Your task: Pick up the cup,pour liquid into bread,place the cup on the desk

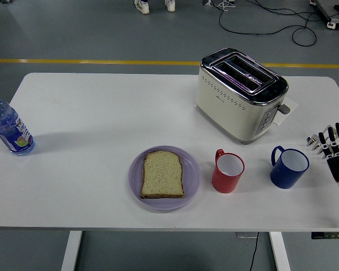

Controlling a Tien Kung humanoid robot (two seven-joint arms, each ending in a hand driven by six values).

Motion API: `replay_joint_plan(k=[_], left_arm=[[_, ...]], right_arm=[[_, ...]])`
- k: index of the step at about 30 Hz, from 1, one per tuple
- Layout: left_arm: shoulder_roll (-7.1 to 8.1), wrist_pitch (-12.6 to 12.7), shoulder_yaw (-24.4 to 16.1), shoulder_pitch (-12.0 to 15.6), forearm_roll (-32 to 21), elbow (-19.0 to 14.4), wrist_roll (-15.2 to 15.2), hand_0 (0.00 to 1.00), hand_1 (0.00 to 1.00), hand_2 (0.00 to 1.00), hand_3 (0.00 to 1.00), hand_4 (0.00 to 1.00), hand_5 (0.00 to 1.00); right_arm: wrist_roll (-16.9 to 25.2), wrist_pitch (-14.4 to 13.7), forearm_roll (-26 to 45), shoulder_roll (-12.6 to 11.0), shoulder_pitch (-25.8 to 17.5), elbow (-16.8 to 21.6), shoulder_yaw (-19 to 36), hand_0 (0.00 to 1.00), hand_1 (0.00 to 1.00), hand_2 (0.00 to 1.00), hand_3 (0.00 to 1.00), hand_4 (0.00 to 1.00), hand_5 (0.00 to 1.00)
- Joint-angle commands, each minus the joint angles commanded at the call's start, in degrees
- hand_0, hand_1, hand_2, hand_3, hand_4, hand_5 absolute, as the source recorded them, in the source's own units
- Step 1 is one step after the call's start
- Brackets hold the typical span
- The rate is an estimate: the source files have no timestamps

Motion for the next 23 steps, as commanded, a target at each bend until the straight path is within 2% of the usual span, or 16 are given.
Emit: replay_joint_plan(k=[10, 16, 17, 23], left_arm=[[0.0, 0.02, 0.64, 0.43, -0.23, 0.1, 0.03, 0.645, 0.642, 0.64, 0.528, 0.293, 0.765], [0.0, 0.02, 1.01, 0.65, -0.38, 0.15, 0.06, 0.645, 0.642, 0.64, 0.528, 0.293, 0.765], [0.0, 0.02, 1.02, 0.66, -0.39, 0.15, 0.06, 0.645, 0.642, 0.641, 0.528, 0.293, 0.765], [0.0, 0.0, 1.24, 0.84, -0.43, 0.16, 0.05, 0.645, 0.642, 0.641, 0.528, 0.293, 0.765]], right_arm=[[0.37, -0.38, 0.22, -0.06, -0.26, -0.16, 0.02, 0.656, 0.598, 0.659, 0.607, 0.591, 0.226], [0.58, -0.58, 0.32, -0.06, -0.28, -0.16, 0.09, 0.655, 0.599, 0.662, 0.608, 0.597, 0.245], [0.59, -0.59, 0.32, -0.06, -0.28, -0.16, 0.09, 0.658, 0.602, 0.664, 0.609, 0.6, 0.276], [0.89, -0.77, 0.5, -0.06, -0.44, -0.14, 0.18, 0.658, 0.602, 0.664, 0.609, 0.6, 0.276]])
